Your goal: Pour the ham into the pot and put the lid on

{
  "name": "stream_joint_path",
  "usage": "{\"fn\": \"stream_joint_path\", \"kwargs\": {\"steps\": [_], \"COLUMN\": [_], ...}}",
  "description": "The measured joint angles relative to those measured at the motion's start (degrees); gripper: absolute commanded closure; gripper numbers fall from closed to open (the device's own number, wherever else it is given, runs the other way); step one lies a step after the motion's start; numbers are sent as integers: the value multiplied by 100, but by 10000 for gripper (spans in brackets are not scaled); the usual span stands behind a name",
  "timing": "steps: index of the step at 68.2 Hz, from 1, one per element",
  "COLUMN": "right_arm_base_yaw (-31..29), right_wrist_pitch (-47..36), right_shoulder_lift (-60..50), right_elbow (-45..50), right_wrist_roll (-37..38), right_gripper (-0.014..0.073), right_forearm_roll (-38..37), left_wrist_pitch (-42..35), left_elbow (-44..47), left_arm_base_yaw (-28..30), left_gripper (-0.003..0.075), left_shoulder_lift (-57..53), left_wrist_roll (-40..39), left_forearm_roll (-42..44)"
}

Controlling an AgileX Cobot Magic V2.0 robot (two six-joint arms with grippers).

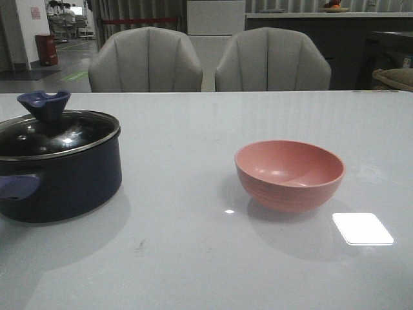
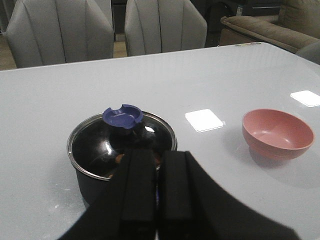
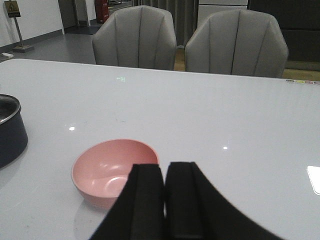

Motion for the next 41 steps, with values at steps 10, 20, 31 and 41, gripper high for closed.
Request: {"fn": "stream_joint_path", "kwargs": {"steps": [10,20,31,41], "right_arm_base_yaw": [0,0,0,0], "right_wrist_pitch": [0,0,0,0], "right_shoulder_lift": [0,0,0,0], "right_elbow": [0,0,0,0], "right_wrist_roll": [0,0,0,0], "right_gripper": [429,429,429,429], "right_forearm_roll": [0,0,0,0], "left_wrist_pitch": [0,0,-125,-788], "left_elbow": [0,0,189,763], "left_arm_base_yaw": [0,0,0,301], "left_gripper": [607,607,607,607], "left_shoulder_lift": [0,0,0,-171], "left_wrist_roll": [0,0,0,0], "left_forearm_roll": [-4,-13,129,394]}}
